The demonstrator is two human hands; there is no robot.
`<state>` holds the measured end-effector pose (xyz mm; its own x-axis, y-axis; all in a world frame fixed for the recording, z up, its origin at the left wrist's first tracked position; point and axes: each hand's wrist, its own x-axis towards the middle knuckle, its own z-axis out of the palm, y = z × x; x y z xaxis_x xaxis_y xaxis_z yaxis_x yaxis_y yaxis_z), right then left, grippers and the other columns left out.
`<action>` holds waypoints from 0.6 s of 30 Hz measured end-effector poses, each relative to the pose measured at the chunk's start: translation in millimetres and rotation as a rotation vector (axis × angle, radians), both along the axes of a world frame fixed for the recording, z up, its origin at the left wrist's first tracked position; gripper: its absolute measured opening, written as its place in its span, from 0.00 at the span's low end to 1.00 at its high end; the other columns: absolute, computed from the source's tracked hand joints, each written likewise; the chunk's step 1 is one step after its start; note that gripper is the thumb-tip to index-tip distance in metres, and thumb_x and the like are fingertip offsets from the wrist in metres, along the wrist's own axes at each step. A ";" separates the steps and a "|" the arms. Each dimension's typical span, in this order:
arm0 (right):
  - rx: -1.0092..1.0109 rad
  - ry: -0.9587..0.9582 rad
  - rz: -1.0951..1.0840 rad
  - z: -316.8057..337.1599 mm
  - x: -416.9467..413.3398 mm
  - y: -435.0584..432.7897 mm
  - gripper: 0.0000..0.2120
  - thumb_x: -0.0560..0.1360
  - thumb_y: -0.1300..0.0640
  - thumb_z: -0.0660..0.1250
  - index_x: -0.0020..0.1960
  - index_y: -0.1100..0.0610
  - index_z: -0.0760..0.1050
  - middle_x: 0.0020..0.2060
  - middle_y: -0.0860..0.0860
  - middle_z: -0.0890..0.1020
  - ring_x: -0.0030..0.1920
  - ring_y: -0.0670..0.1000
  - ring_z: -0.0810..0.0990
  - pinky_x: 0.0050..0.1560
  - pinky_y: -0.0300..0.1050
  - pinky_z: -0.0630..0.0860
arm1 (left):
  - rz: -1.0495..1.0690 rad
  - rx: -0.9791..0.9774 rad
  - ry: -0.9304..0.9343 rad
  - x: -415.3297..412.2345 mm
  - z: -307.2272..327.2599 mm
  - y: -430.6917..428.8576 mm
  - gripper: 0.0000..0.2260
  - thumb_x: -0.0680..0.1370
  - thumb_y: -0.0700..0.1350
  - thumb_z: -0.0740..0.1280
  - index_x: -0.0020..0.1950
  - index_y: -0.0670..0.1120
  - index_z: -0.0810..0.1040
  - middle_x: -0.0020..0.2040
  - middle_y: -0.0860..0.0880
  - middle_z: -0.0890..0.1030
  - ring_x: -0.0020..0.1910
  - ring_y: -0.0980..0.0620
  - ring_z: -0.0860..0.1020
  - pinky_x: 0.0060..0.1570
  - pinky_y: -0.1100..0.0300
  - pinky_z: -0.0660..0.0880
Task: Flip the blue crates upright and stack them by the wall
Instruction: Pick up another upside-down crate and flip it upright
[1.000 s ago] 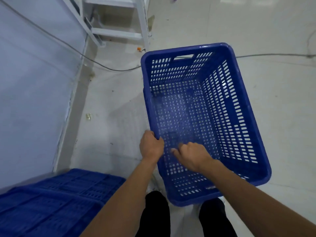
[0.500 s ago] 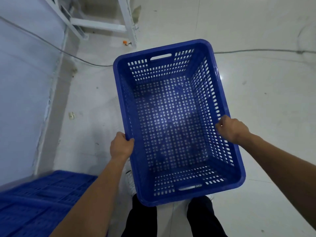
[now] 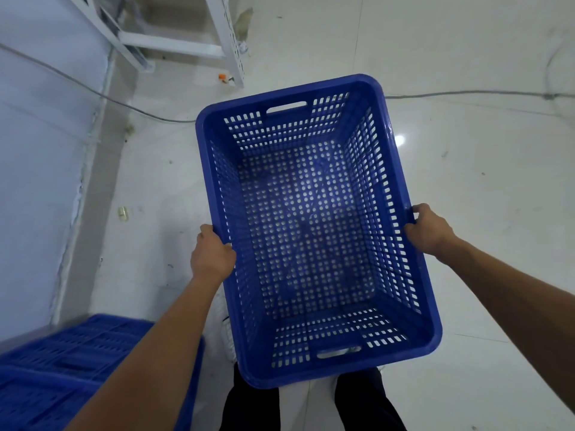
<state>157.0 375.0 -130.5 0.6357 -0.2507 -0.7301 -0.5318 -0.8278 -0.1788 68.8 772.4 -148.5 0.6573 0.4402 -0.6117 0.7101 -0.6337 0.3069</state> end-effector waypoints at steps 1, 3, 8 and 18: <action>0.005 0.013 -0.019 -1.9 1.8 -0.2 0.22 0.78 0.55 0.60 0.70 0.56 0.63 0.59 0.58 0.78 0.53 0.59 0.78 0.54 0.57 0.77 | 0.010 -0.007 0.013 0.2 -1.6 0.0 0.17 0.78 0.42 0.66 0.63 0.43 0.65 0.59 0.43 0.76 0.47 0.46 0.77 0.42 0.53 0.76; 0.011 0.028 -0.050 -4.7 6.1 -1.1 0.20 0.78 0.56 0.60 0.69 0.55 0.64 0.59 0.57 0.77 0.53 0.59 0.78 0.54 0.57 0.78 | 0.018 -0.024 0.048 2.7 -4.2 0.1 0.15 0.78 0.43 0.66 0.60 0.44 0.63 0.57 0.43 0.77 0.45 0.48 0.77 0.42 0.52 0.76; -0.040 0.052 0.017 -7.9 15.5 -2.7 0.16 0.79 0.53 0.59 0.65 0.55 0.65 0.57 0.57 0.78 0.52 0.58 0.78 0.53 0.57 0.78 | -0.013 -0.034 0.114 9.9 -6.0 1.3 0.18 0.79 0.44 0.66 0.63 0.44 0.61 0.57 0.43 0.77 0.44 0.48 0.76 0.42 0.54 0.76; -0.237 -0.054 0.148 -12.7 -11.6 1.1 0.16 0.79 0.46 0.58 0.59 0.58 0.67 0.50 0.56 0.80 0.45 0.58 0.78 0.45 0.52 0.76 | -0.065 -0.023 0.085 8.8 2.0 7.6 0.15 0.79 0.44 0.66 0.56 0.47 0.60 0.60 0.43 0.76 0.46 0.50 0.75 0.43 0.56 0.75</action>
<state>145.3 376.1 -143.3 0.7143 -0.3122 -0.6264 -0.3970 -0.9178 0.0047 77.6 780.0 -146.5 0.6296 0.3834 -0.6757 0.6917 -0.6728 0.2626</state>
